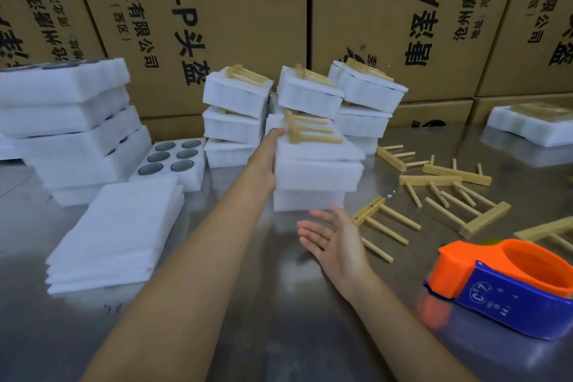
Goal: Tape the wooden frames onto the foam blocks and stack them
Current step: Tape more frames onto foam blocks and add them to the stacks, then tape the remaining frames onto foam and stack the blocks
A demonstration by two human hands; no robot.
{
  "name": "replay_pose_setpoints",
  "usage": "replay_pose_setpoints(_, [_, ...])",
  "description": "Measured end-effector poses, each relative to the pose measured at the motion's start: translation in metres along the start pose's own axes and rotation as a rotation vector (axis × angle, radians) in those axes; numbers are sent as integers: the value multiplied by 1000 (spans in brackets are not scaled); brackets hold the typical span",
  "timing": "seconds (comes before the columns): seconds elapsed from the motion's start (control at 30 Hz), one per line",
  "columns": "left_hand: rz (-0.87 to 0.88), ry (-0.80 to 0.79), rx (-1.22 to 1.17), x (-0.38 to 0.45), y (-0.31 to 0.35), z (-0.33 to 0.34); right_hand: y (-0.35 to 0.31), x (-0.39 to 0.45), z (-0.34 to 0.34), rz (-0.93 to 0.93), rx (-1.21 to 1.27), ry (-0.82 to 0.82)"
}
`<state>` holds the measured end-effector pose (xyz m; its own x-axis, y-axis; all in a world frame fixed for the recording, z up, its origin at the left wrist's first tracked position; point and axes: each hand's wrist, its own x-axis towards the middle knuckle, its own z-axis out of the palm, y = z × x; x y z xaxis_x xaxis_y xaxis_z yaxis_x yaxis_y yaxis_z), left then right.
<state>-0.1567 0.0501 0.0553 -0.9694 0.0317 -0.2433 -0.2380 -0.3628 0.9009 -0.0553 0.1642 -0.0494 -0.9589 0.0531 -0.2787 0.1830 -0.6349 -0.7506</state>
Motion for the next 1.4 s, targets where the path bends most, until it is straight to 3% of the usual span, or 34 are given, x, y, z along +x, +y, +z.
replay_pose_setpoints(0.13, [0,-48,80,25,8,4,5,21,10,-108,-137,88])
replay_pose_setpoints(0.33, [-26,-29,215,33,13,4,7,27,7,-170,-167,52])
replay_pose_setpoints(0.5, [-35,38,356,35,7,-21,29,24,7,-376,-521,36])
replay_pose_setpoints(0.57, [62,65,569,35,6,-40,36,23,5,-423,-676,13])
replay_pose_setpoints(0.7, [325,190,1248,41,14,-103,37,24,5,-454,-811,22])
replay_pose_setpoints(0.83, [299,434,1723,39,36,-168,38,25,5,-446,-843,38])
replay_pose_setpoints(0.97, [178,487,1758,44,45,-209,40,27,15,-428,-903,181])
replay_pose_setpoints(1.07, [178,446,1742,57,49,-218,43,34,28,-491,-1127,361])
replay_pose_setpoints(1.27, [153,320,1818,91,51,-221,44,52,36,-556,-1408,391])
replay_pose_setpoints(1.4, [110,366,1852,104,50,-215,46,57,35,-586,-1436,402])
